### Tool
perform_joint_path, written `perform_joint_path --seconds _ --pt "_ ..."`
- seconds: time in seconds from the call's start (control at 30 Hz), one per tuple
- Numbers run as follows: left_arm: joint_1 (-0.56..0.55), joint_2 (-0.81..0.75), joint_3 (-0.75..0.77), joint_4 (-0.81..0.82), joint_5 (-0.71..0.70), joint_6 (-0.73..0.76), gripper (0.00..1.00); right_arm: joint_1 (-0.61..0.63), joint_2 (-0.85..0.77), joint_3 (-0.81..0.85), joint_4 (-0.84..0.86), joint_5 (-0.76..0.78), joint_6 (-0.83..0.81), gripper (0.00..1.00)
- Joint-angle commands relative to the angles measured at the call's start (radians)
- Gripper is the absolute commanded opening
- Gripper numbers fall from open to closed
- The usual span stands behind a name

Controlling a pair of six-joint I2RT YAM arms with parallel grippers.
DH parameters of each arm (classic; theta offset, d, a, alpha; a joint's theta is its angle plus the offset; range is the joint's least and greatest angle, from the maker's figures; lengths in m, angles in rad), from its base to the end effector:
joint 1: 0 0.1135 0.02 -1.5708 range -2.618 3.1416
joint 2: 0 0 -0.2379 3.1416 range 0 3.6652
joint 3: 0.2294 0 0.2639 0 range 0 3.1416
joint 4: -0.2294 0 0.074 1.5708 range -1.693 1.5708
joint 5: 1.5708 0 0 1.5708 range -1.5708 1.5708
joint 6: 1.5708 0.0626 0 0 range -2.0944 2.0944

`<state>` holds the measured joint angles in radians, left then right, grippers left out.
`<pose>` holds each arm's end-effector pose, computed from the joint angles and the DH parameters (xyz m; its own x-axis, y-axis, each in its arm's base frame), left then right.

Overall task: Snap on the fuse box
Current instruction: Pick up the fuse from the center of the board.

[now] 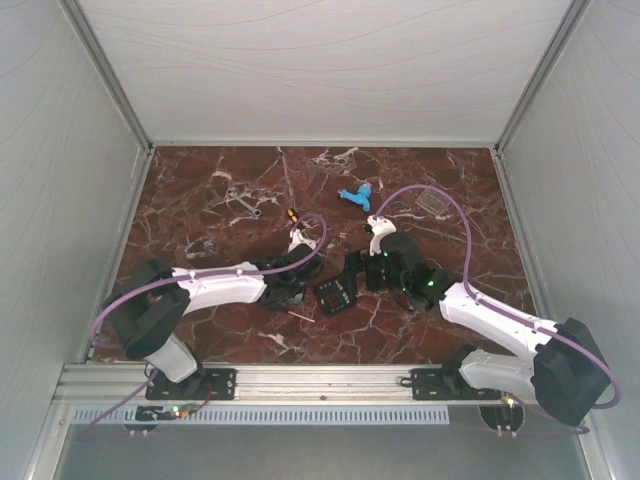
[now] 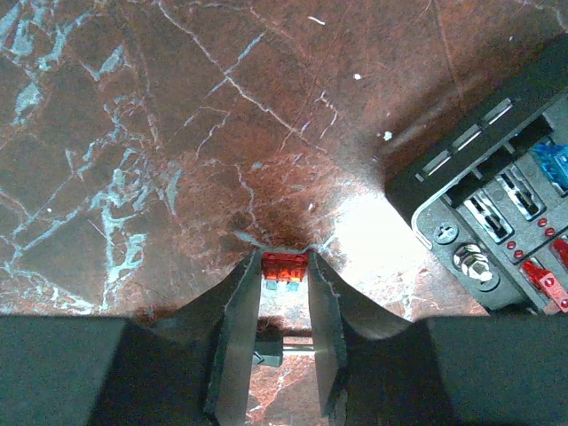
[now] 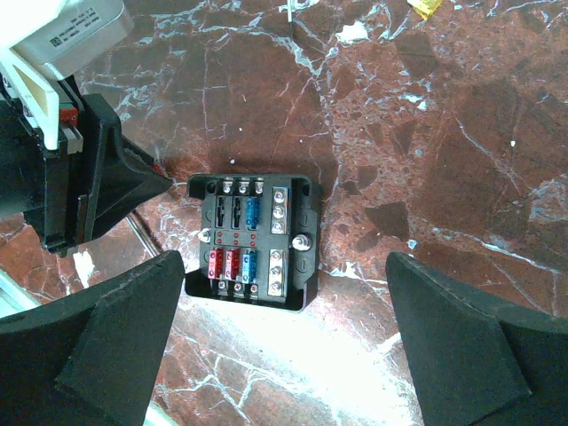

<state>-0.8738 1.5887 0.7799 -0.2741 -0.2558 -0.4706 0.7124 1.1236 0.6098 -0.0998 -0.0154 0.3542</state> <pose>0.2100 -0.2261 0.0880 -0.8072 0.2809 -0.5192 0.3362 0.9417 -0.0134 0.2129 0.1851 0.1753 -0.6387 -0.0934 -0.7638 -0.4708 0.8326 0.2919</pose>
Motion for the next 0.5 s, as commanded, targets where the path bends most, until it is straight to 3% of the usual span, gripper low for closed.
perform_joint_path --seconds 0.0,0.47 --pt "-0.009 0.033 0.023 -0.079 -0.004 0.001 0.28 -0.003 -0.023 -0.009 0.030 0.009 -0.014 0.96" --pt "-0.016 0.078 0.039 -0.074 0.016 -0.017 0.24 -0.003 -0.033 -0.013 0.033 0.001 -0.013 0.96"
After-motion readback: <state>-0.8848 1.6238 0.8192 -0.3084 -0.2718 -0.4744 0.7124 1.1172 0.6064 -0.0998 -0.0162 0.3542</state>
